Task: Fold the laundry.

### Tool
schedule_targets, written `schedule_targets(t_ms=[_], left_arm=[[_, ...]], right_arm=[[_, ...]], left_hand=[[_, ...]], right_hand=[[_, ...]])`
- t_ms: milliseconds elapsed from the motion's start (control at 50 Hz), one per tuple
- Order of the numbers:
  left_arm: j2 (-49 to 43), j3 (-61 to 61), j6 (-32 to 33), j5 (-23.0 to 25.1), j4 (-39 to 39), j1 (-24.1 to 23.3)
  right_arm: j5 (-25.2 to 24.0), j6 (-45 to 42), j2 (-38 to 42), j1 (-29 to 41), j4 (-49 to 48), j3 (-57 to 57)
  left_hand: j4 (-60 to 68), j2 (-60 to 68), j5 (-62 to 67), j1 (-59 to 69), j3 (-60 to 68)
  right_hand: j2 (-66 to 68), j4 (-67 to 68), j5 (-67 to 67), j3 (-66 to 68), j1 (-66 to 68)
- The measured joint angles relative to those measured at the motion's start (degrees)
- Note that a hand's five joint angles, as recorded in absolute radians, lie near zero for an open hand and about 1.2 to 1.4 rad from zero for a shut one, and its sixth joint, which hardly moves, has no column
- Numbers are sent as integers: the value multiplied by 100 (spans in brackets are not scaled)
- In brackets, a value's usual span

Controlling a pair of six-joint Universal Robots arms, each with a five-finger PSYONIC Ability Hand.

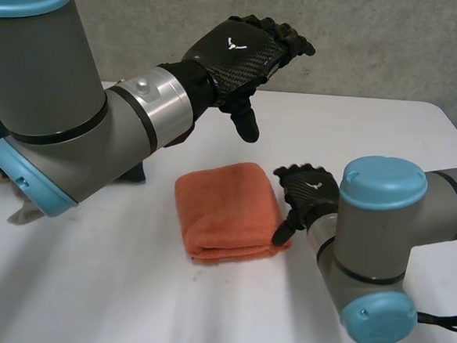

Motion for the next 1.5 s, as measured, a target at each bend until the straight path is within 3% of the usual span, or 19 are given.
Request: schedule_targets(t_ms=[180, 300, 420, 460, 500, 540, 600, 900, 1060, 1180, 1500], left_arm=[[-33, -54, 13, 0, -6, 18], [-24, -84, 15, -1, -6, 48], [0, -122, 12, 7, -11, 80], [5, -138, 12, 15, -13, 90], [11, -168, 12, 31, -14, 103], [12, -196, 12, 45, -15, 116], [15, -247, 12, 74, -9, 138], [27, -376, 2, 221, 51, 257], [66, -353, 14, 232, 53, 281], [104, -365, 6, 229, 39, 285], [87, -273, 7, 209, 33, 92]], right_arm=[[-616, 1154, 559, -272, 538, -158], [-865, 1302, 722, -256, 433, -223], [-813, 1314, 832, -225, 231, -367], [-775, 1307, 888, -218, 146, -450], [-743, 1292, 977, -210, 39, -573], [-731, 1273, 1068, -207, -43, -689], [-739, 1222, 1227, -217, -128, -893], [-580, 648, 1911, -766, -166, -2295], [295, 489, 3203, -1803, 413, -5015], [548, 393, 4190, -2565, 1223, -7020], [188, 258, 4636, -3952, 982, -7420]], left_hand=[[0, 0, 0, 0, 0], [0, 0, 0, 0, 0], [0, 0, 0, 0, 0], [0, 0, 0, 0, 0], [0, 0, 0, 0, 0], [0, 0, 0, 0, 0], [0, 0, 0, 0, 0], [0, 0, 0, 0, 0], [0, 0, 0, 0, 0], [0, 0, 0, 0, 0], [0, 0, 0, 0, 0]], right_hand=[[0, 0, 0, 0, 0], [0, 0, 0, 0, -27], [163, 147, 130, 168, 38], [834, 721, 722, 859, 686], [3182, 2929, 2824, 3006, 2862], [4790, 4644, 4272, 4693, 4022], [5293, 5530, 4881, 5461, 4367], [5293, 5597, 4915, 5497, 4567], [5293, 5621, 5092, 5497, 4639], [5293, 5623, 5110, 5551, 4639], [5294, 5624, 5110, 5571, 4639]])
